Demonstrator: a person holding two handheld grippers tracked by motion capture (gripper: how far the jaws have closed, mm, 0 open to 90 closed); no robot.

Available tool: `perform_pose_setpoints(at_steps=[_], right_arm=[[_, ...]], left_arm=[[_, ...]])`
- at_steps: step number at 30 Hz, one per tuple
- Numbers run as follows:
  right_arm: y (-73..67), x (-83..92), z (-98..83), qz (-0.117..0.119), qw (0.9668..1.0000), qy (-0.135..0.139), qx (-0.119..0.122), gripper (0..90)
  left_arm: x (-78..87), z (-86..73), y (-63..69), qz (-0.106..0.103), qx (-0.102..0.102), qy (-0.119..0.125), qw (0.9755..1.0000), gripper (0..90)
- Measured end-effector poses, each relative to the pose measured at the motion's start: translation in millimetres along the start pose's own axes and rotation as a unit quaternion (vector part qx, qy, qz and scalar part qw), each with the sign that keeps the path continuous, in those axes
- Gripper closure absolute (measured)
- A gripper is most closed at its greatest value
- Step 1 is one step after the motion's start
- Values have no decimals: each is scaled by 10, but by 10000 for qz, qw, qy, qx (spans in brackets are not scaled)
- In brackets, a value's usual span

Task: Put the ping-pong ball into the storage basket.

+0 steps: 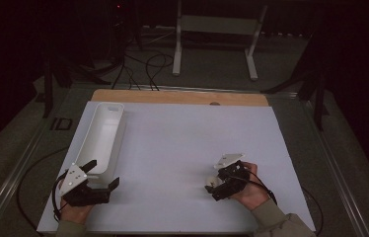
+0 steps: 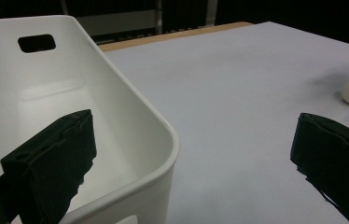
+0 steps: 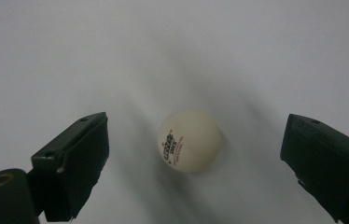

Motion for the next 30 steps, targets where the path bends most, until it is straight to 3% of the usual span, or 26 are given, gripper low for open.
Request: perform_pose_setpoints(at_steps=[30], right_arm=[[26,-180,-17,19,9994,-331,-65,80]], left_arm=[[1,0,-1,-9,0,4,10000,10]])
Point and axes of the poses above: each handheld gripper's, and its own axes: x roughly backward along the jaws, z roughly out of its top, y roughly to its right, the point moved 6 cm from there along -x, roughly forward along the jaws, and after that the axes turned 1 degree about y, right-handed, at the moved point
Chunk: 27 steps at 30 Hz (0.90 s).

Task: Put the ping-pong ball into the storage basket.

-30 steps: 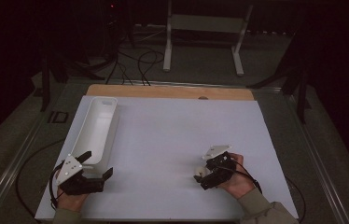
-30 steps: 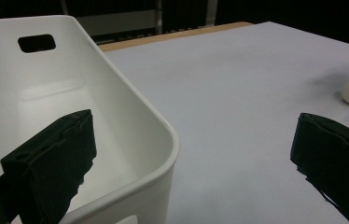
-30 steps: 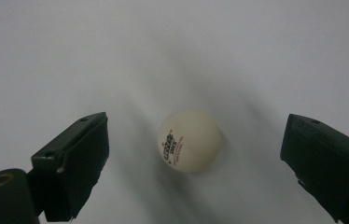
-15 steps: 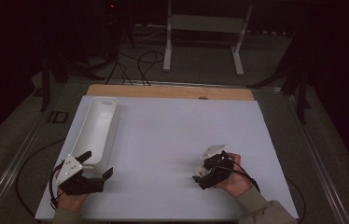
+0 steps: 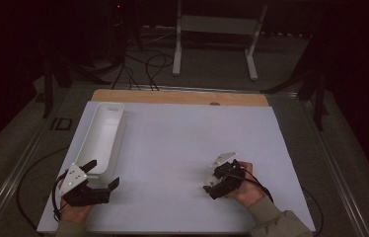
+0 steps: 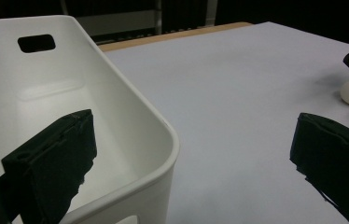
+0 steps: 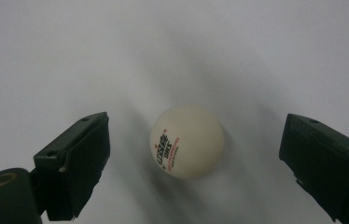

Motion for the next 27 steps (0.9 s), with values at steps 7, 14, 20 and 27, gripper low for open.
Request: perform_pose_setpoints(at_steps=[7,14,20,27], right_arm=[[-11,-30,-4,40,10000,-80,39,91],[-28,-59,-5,-7,9997,-191,125,202],[-20,-75,-11,-90,9994,-306,161,335],[-44,-112,-12,-62,9991,-386,130,411]], left_arm=[[0,0,0,-6,0,3,10000,11],[0,0,1,-11,-1,4,10000,13],[0,0,2,-20,-3,6,10000,16],[1,0,4,-30,-7,9,10000,22]])
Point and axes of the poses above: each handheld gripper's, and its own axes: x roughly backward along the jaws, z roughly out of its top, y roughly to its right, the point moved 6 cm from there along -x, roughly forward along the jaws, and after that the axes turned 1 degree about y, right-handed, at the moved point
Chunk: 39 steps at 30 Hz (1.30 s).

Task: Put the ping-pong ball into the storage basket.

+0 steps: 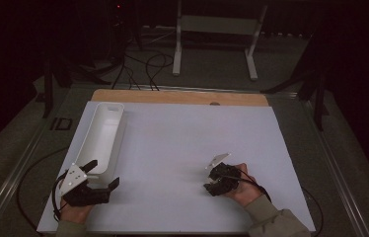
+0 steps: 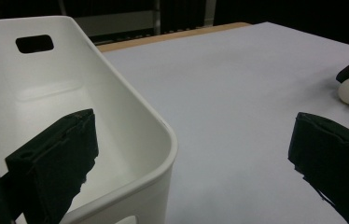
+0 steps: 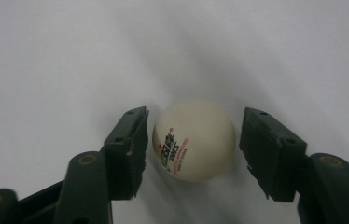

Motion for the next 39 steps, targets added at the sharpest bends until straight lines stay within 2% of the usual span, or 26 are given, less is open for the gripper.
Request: perform_pose_setpoints(at_steps=[3,5,7,17,18,19,24,25,39], right_arm=[[0,-16,-6,-5,10000,-40,1,443],[0,-23,-24,39,9998,-145,109,478],[3,-29,-28,19,9998,-137,155,492],[-20,53,17,5,9998,3,201,497],[-32,60,26,-7,10000,31,78,497],[-25,62,26,-4,9999,43,137,497],[-25,96,37,-35,9999,79,59,497],[-22,101,37,-37,9999,79,136,497],[-49,217,126,-112,9996,169,182,497]], left_arm=[[0,0,0,-1,-4,-2,10000,23],[0,0,1,-1,-4,-1,10000,23],[0,0,0,-2,-3,-1,10000,24],[0,0,0,1,-4,-2,10000,25],[0,0,1,1,-1,0,10000,25],[0,0,0,1,-4,0,10000,25],[1,0,0,0,-5,0,10000,26],[1,0,0,1,-5,1,10000,26],[1,0,0,0,-4,3,10000,27]])
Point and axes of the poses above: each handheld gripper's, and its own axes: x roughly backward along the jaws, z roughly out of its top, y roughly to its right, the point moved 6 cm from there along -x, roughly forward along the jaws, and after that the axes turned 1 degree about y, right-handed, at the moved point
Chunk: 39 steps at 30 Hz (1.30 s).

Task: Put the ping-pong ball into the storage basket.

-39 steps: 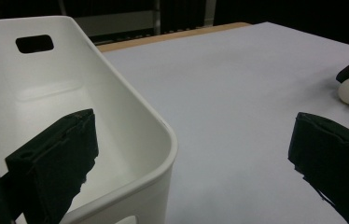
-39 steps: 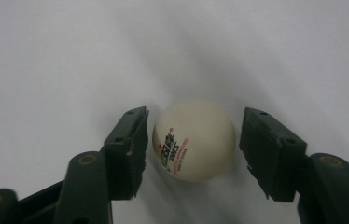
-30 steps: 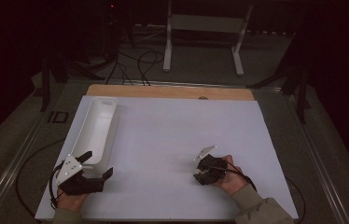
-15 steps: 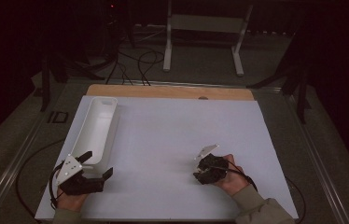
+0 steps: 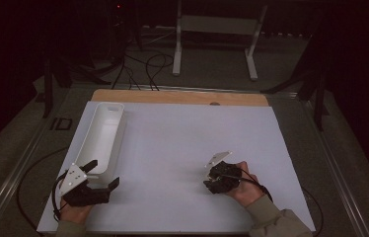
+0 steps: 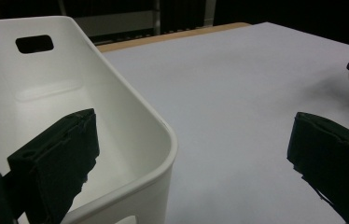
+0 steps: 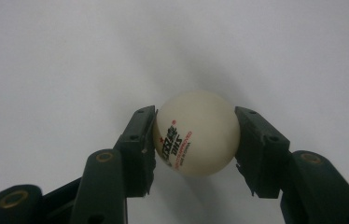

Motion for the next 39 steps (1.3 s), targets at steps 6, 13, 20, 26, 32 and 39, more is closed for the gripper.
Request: perform_pose_setpoints(at_steps=[6,13,20,26,32,39], right_arm=[[14,61,37,2,10000,59,8,498],[42,134,85,-35,9998,148,-90,498],[83,193,126,-51,9997,207,-116,498],[114,240,164,-97,9996,240,-114,498],[145,299,208,-115,9993,315,-141,498],[173,362,258,-171,9988,406,-203,498]], left_arm=[[0,0,0,1,-3,-2,10000,27],[0,0,0,1,-2,-2,10000,27],[-1,0,2,0,0,-2,10000,28],[-1,0,2,-3,1,-1,10000,28],[-1,0,2,-3,0,-1,10000,29],[0,0,2,0,1,-4,10000,31]])
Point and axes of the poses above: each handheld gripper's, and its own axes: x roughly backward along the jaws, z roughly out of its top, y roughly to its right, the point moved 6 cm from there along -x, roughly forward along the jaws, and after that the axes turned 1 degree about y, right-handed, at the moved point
